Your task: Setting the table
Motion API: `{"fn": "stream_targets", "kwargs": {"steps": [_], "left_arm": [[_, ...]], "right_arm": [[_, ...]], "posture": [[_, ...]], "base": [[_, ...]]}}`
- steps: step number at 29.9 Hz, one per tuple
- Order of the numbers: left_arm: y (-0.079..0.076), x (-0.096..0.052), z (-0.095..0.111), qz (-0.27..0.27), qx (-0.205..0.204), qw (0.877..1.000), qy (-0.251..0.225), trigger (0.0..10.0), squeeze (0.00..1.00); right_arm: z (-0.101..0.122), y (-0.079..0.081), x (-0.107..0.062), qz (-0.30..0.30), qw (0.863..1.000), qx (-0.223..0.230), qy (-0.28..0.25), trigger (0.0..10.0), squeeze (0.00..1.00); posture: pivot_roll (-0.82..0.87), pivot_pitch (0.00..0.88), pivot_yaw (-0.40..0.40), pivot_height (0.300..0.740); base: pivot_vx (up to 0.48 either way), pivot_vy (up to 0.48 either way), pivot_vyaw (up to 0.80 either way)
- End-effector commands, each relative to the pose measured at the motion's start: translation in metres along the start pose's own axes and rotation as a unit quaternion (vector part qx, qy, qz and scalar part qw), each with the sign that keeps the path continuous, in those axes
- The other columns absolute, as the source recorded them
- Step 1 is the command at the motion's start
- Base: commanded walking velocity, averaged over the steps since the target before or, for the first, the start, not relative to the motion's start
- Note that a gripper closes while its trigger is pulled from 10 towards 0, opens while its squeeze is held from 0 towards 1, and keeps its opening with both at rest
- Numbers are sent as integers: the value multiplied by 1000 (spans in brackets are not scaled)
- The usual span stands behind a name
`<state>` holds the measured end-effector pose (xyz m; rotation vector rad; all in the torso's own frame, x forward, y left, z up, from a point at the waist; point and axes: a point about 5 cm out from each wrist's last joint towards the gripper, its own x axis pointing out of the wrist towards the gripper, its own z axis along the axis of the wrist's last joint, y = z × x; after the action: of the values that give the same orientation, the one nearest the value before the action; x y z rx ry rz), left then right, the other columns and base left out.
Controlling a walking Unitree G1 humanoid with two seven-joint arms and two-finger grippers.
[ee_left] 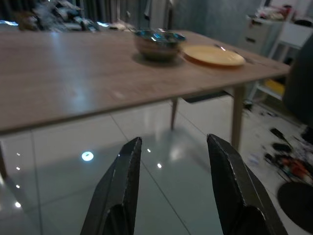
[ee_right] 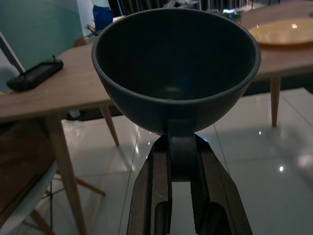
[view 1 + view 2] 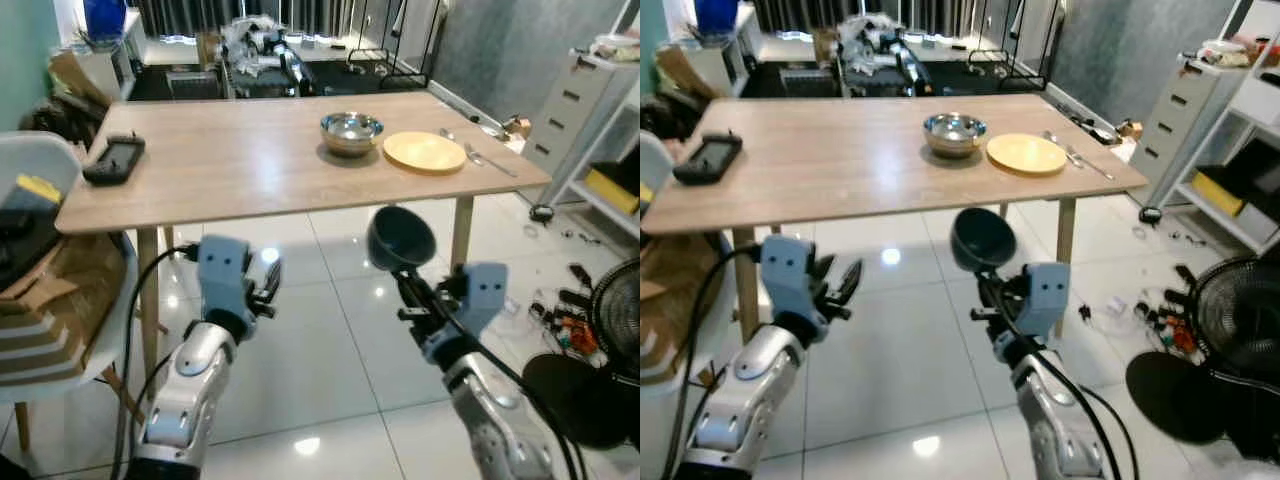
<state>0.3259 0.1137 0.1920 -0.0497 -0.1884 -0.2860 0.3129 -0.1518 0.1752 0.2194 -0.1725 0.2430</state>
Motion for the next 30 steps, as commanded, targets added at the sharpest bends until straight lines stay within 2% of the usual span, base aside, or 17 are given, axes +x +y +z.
{"fn": "stream_targets", "kwargs": {"steps": [1,4,6,12,30], "left_arm": [[5,-2,-6,7,1,1000,12,10000,0],[6,-2,-6,8,1,1000,12,10000,0],[6,-3,-7,8,3,1000,15,10000,0],[7,-6,-8,3,6,1000,21,10000,0],[11,-6,-6,1,14,1000,24,10000,0]], "right_arm": [[-2,1,0,-3,1000,5,0,10000,0],[-1,-1,0,-11,1000,-1,0,10000,0],[2,-6,1,-36,999,-38,-8,10000,0],[11,-9,3,-55,994,-89,-29,10000,0],[6,11,8,-21,994,-106,-32,10000,0]], "posture": [[91,64,26,740],[91,65,26,740],[98,69,31,740],[102,69,44,740],[118,74,52,740]], "base": [[480,0,0],[480,0,0],[480,0,0],[480,0,0],[480,0,0]]}}
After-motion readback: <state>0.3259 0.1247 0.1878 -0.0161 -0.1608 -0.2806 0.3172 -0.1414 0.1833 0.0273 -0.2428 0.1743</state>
